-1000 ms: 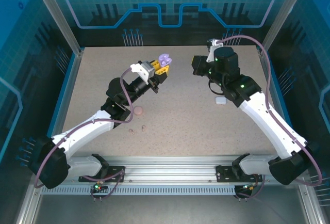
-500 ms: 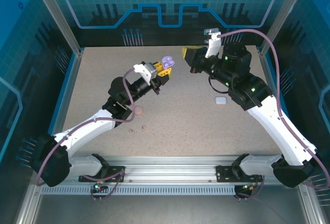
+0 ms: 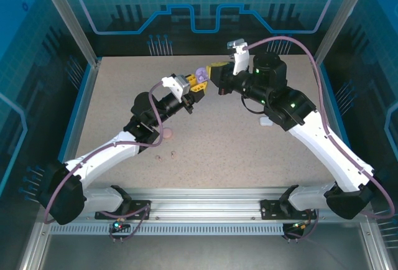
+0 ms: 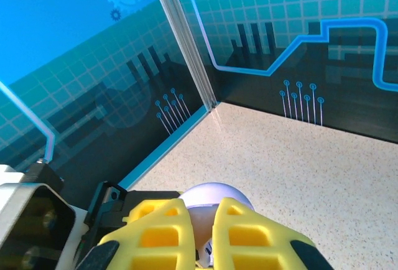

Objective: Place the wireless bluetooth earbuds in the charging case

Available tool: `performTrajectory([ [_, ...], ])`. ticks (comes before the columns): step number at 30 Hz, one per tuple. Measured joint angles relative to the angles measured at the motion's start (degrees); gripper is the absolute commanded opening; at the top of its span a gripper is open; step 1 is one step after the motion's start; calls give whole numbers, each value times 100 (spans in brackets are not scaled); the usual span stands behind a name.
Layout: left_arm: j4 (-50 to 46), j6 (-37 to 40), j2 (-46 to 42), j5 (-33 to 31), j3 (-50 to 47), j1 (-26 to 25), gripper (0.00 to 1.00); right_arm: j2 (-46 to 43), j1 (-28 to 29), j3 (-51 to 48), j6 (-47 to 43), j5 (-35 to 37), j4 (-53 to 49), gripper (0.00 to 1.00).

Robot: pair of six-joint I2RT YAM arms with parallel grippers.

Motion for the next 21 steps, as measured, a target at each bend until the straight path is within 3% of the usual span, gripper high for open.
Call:
performTrajectory([
  [21, -17, 0, 7, 0, 0, -11, 0, 195, 4, 0, -44, 28, -149, 8],
])
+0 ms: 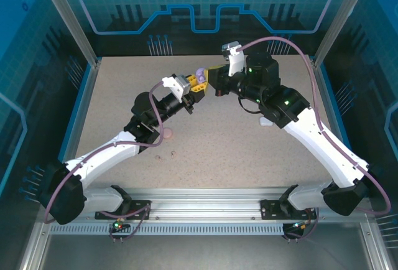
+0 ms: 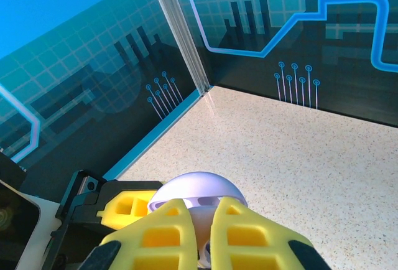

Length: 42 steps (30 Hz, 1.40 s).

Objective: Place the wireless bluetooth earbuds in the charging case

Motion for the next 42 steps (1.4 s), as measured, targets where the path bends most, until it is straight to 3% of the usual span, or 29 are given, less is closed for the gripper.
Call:
performTrajectory([
  [16, -20, 0, 0, 17, 2, -9, 0, 120, -7, 0, 2, 42, -48, 8],
  [29, -17, 0, 0, 42, 0, -11, 0, 109, -129, 22, 129, 61, -96, 56],
  [42, -26, -2, 83, 44, 0, -11, 0, -107, -1108, 881, 387, -111, -787, 61],
])
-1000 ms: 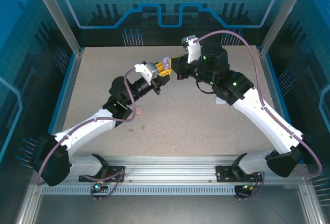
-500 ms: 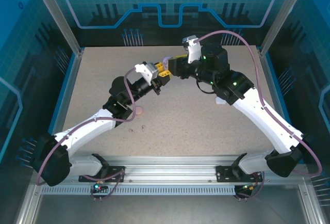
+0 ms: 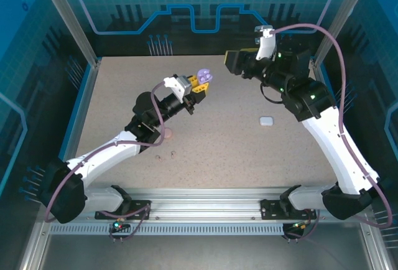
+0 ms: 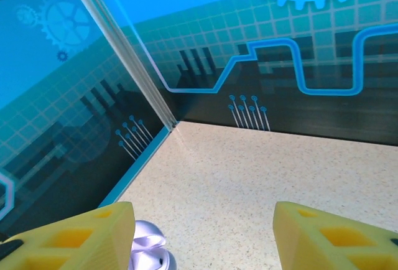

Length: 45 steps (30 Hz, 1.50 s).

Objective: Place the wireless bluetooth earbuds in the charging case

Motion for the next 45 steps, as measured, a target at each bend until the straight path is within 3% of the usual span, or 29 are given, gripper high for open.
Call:
performTrajectory([
  [14, -205, -153, 444, 157, 0, -396, 0, 2761, -214, 2321, -109, -411, -1878, 58],
  [19, -210, -151, 581, 160, 0, -422, 0, 3254, -192, 2824, -195, -444, -2398, 57],
  [27, -203, -144, 726, 138, 127, -422, 0, 2883, 48, 2194, -282, -350, -2625, 55],
  [40, -240, -92, 922, 33, 293, -479, 0, 1475, 72, 927, -210, -55, -2518, 55],
  [45, -249, -229, 1034, 22, 330, -479, 0, 1202, -221, 667, 129, 293, -2286, 59],
])
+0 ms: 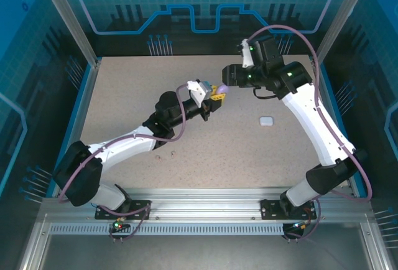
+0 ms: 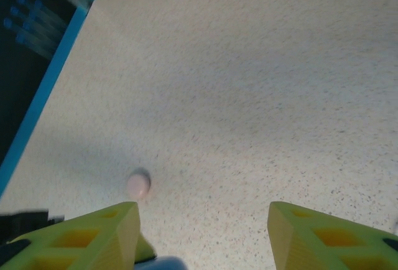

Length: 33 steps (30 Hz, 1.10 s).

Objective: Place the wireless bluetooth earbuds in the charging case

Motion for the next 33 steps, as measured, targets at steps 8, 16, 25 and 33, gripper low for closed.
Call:
performTrajectory([
  [8, -354, -1279, 533, -76, 153, -2, 0, -881, -1333, -1816, 684, 330, 616, 61],
  [16, -643, -3425, 1827, -120, 577, -116, 0, -1552, -1818, -3821, 1014, 205, 986, 62],
  [25, -1427, -5276, 3429, -120, 1823, -328, 0, -2022, -1971, -4524, 1147, 46, 1257, 62],
  [33, -2636, -6041, 4336, -120, 3086, -424, 0, -2114, -1993, -4688, 1241, -131, 1497, 62],
])
